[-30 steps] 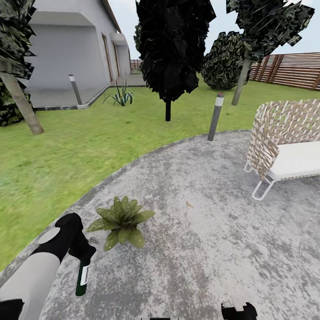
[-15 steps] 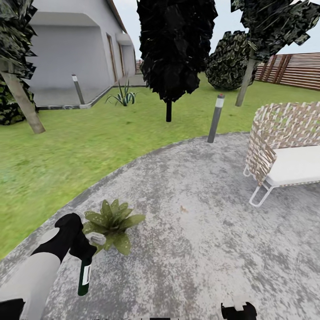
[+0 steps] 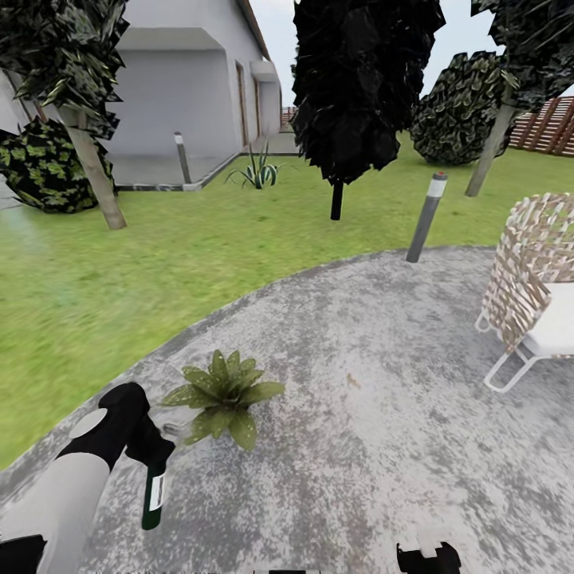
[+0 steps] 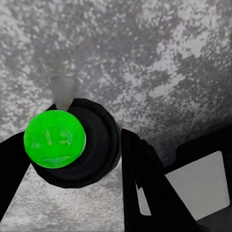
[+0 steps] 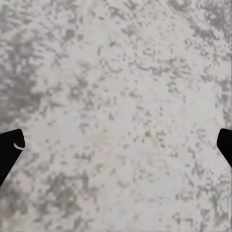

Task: Pick up the pesticide atomizer in the garden and spray insectifuge to fully cover both potted plants in the garden.

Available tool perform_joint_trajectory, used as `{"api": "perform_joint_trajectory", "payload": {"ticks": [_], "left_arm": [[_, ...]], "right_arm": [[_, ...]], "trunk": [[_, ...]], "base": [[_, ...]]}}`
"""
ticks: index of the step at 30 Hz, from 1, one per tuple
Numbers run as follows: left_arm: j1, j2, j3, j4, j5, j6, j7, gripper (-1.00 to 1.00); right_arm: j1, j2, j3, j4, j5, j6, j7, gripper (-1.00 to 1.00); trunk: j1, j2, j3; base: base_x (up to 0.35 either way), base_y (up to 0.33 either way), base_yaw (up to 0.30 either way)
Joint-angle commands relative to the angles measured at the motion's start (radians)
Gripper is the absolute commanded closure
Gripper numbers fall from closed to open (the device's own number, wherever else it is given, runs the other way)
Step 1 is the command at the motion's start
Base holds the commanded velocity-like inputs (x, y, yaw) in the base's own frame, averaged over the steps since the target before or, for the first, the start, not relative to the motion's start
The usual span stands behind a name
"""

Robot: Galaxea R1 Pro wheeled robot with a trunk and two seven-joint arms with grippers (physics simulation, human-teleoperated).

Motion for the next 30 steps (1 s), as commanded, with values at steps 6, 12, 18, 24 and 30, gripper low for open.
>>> {"api": "perform_joint_trajectory", "payload": {"ticks": [6,12,18,24,30], "left_arm": [[-0.001,-0.006,0.003,-0.001,-0.01,0.01,-0.012,1.0],[-0.001,-0.011,0.003,-0.005,-0.01,0.009,-0.011,1.0],[-0.01,-0.011,0.001,-0.008,-0.01,0.007,-0.016,1.0],[-0.015,-0.011,-0.001,-0.007,-0.014,0.005,-0.018,1.0],[-0.02,-0.012,-0.017,-0.006,-0.019,0.002,-0.07,1.0]], "right_arm": [[-0.001,0.0,-0.008,0.001,0.011,-0.004,-0.002,-1.0],[-0.001,0.001,-0.008,0.001,0.011,-0.004,-0.002,-1.0],[-0.001,0.001,-0.008,0.001,0.011,-0.004,-0.002,-1.0],[-0.001,-0.002,-0.008,0.004,0.012,-0.004,-0.002,-1.0],[-0.001,-0.002,-0.008,0.004,0.012,-0.004,-0.002,-1.0]], "trunk": [[0.0,0.0,-0.001],[0.0,0.0,-0.001],[0.0,0.0,-0.001],[0.0,0.0,-0.001],[0.0,0.0,-0.001]], "base": [[0.048,-0.176,0.046],[0.007,-0.266,0.072],[0.052,-0.26,0.243],[0.191,-0.166,0.037],[0.021,-0.013,0.001]]}}
